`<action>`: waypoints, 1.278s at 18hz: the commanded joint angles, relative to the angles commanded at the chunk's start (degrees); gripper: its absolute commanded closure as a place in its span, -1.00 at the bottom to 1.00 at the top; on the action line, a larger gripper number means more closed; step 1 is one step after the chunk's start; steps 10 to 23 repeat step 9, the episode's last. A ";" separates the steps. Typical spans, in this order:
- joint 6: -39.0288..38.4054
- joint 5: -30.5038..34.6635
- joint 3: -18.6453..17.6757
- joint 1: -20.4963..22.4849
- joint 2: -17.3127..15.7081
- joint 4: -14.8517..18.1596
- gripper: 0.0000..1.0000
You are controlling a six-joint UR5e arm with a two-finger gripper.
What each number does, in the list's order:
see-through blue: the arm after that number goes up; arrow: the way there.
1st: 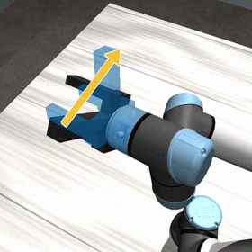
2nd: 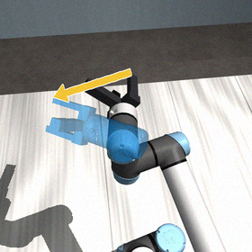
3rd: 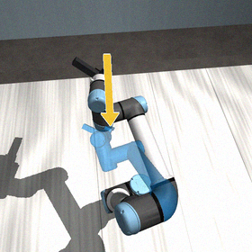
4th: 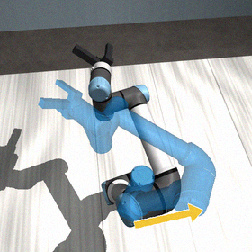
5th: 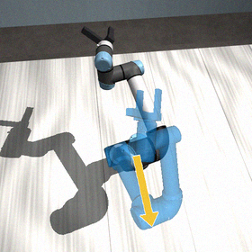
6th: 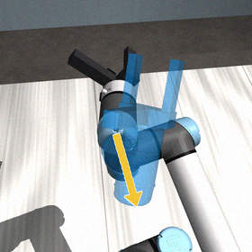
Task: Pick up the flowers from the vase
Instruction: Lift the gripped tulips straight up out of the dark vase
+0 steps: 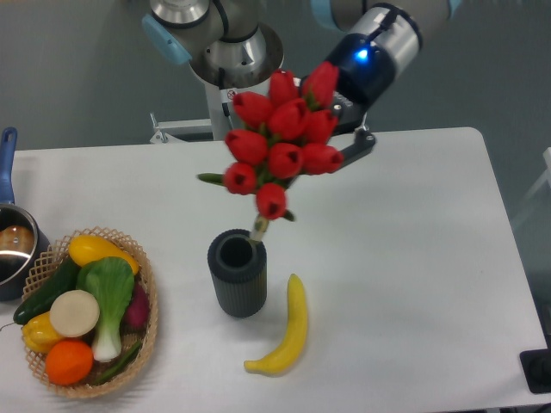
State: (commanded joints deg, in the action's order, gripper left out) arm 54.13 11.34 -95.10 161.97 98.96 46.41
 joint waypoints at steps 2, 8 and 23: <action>2.46 0.00 0.62 0.71 1.49 0.00 0.07; 6.33 0.00 1.06 3.61 3.34 0.00 0.06; 6.77 0.00 0.97 3.70 3.43 0.00 0.06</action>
